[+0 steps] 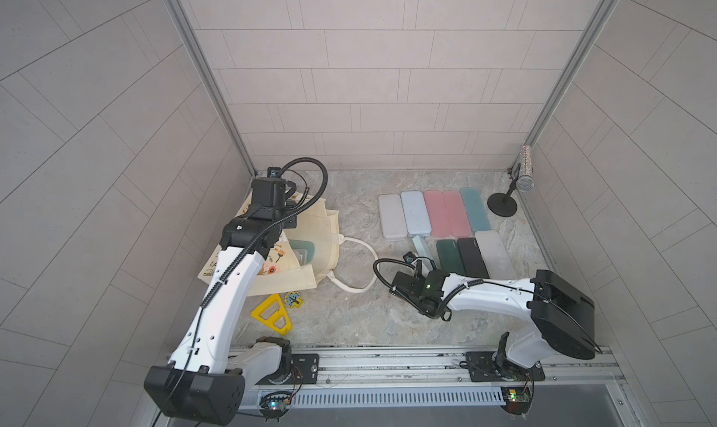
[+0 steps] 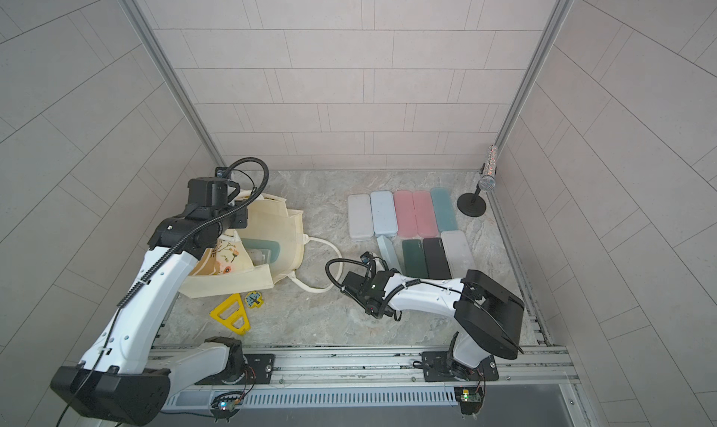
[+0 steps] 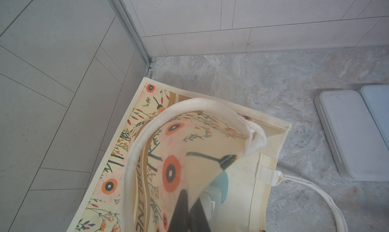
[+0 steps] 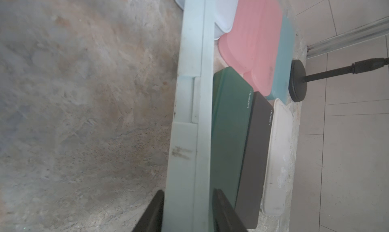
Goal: Take out the pencil case from the canvas bag
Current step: Place the pencil case at the center of the board.
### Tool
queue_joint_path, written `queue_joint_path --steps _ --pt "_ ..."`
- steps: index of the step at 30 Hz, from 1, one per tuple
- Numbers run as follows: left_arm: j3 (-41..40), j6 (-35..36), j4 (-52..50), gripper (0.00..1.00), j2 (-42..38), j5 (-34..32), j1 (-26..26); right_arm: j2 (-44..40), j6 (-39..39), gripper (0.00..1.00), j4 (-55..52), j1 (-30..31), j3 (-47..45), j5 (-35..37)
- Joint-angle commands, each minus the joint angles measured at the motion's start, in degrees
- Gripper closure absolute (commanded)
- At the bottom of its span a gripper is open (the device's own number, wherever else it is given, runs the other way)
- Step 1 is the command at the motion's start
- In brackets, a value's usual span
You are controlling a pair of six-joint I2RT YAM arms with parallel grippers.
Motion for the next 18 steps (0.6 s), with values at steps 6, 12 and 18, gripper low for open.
queue_joint_path --steps 6,12,18 --pt "-0.11 -0.02 1.97 1.00 -0.97 -0.46 0.26 0.31 -0.18 0.41 1.02 1.01 0.23 -4.67" --pt "-0.38 0.33 2.90 1.00 -1.11 3.90 0.31 -6.99 -3.73 0.33 9.68 1.01 -1.75 -10.86" --pt "-1.12 0.66 5.92 1.00 -1.30 20.59 0.24 -11.53 -5.17 0.35 15.80 -5.50 -3.68 -17.38"
